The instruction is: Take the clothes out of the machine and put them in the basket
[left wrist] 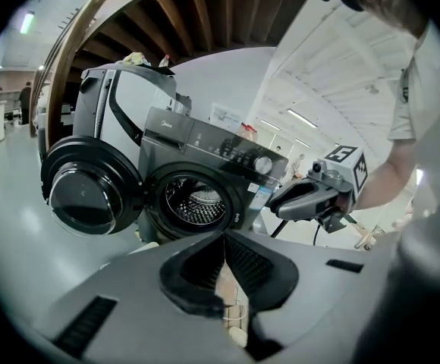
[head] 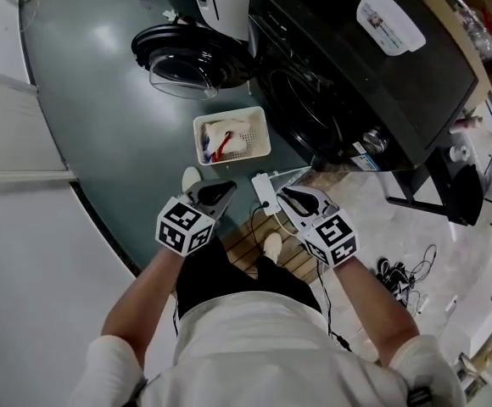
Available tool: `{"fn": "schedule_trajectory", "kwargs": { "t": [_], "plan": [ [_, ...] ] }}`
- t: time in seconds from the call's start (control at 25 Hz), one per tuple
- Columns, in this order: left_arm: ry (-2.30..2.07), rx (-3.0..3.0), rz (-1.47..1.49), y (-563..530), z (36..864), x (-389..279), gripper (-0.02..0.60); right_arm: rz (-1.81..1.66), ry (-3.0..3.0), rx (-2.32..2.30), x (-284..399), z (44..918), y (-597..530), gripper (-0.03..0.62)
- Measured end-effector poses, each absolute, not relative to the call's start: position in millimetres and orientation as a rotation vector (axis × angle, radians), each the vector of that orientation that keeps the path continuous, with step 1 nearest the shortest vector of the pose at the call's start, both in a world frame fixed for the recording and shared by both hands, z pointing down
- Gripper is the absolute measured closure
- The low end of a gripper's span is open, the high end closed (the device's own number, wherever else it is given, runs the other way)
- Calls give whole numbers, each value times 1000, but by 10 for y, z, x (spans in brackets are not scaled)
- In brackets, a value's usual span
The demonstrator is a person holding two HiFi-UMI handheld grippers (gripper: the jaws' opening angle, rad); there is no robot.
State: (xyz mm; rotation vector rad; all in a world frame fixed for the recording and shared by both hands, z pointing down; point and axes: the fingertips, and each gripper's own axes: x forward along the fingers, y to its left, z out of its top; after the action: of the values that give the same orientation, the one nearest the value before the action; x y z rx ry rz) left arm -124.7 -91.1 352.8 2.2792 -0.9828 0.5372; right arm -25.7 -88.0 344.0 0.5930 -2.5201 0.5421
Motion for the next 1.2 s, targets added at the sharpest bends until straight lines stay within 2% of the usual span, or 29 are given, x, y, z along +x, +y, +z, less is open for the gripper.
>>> {"fn": "schedule_trajectory", "kwargs": {
  "t": [0.48,1.2],
  "plan": [
    [-921,2376,528,-87,2698,-673,583,518,-2585,558,251,2878,-260,533],
    [-969,2423,496,470,2282,-311,583,451,-2665,577,531,2361,311,533]
  ]
}}
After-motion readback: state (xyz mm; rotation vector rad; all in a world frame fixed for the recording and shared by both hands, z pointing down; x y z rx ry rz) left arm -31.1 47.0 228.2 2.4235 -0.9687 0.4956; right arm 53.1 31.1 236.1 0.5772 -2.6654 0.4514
